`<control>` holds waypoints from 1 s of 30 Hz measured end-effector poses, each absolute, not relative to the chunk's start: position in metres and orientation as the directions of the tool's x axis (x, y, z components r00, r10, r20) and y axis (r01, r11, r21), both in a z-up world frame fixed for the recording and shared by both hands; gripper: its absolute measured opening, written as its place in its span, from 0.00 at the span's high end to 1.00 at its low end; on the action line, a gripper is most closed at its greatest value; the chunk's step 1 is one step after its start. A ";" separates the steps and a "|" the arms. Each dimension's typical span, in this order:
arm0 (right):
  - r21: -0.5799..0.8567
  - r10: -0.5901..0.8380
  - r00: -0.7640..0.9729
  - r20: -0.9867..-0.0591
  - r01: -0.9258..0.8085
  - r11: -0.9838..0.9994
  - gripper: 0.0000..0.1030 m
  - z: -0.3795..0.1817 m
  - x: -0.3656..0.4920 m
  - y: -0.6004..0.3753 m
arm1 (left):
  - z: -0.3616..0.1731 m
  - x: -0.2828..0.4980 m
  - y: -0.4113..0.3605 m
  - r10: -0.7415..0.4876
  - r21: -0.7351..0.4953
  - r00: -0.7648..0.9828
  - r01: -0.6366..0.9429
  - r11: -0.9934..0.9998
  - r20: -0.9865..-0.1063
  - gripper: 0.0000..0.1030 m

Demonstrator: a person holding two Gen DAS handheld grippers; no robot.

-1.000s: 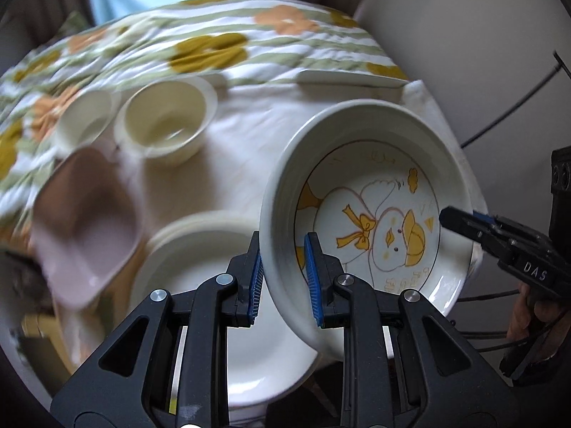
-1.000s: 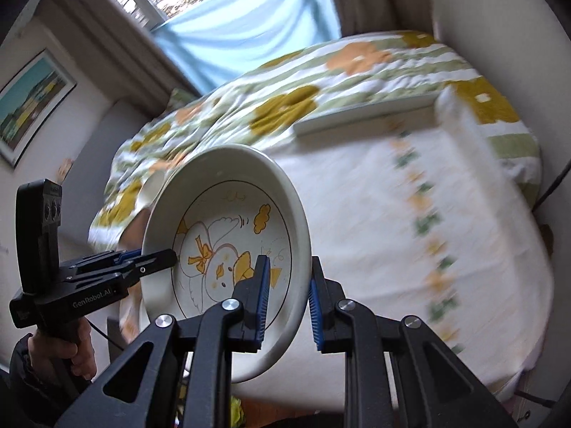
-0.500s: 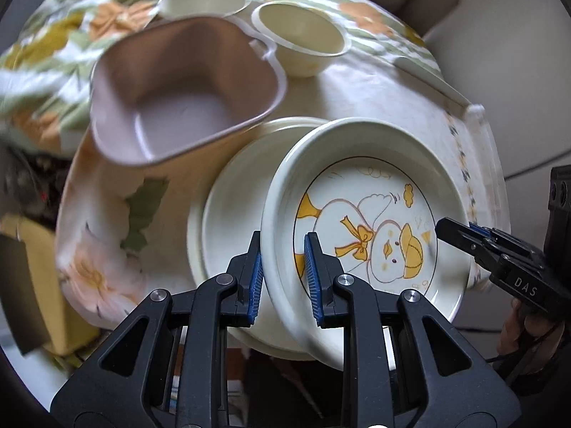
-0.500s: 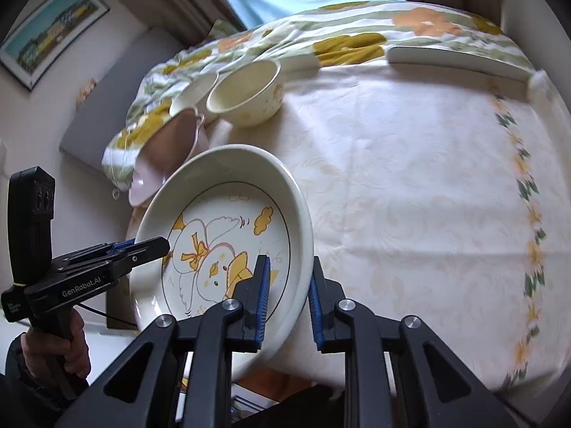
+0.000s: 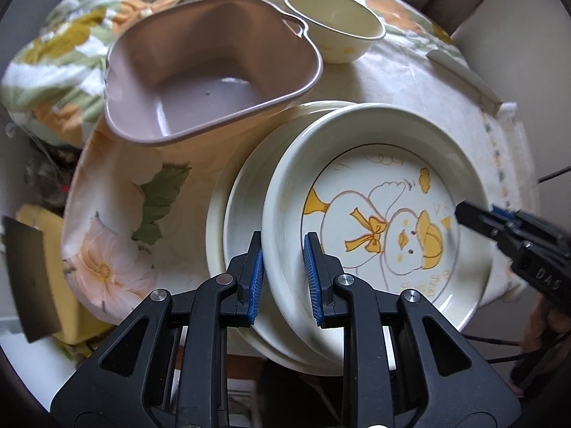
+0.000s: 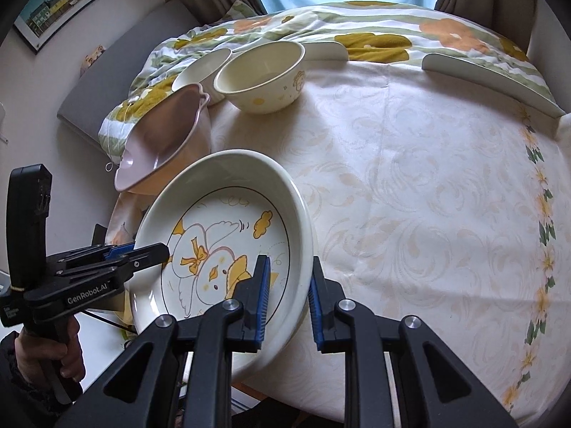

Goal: Organize plates and bowls

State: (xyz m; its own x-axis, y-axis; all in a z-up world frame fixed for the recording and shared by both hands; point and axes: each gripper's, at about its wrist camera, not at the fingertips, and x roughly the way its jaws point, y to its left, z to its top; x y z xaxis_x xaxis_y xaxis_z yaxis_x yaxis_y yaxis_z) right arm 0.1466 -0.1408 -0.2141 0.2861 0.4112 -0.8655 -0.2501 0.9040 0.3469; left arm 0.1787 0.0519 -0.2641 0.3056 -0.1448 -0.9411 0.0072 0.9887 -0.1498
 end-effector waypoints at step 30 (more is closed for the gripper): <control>0.149 0.303 0.366 -0.880 -0.395 0.907 0.82 -0.219 0.140 -0.115 | -0.257 0.155 0.010 0.241 0.307 0.464 0.071 0.949 -0.852 0.81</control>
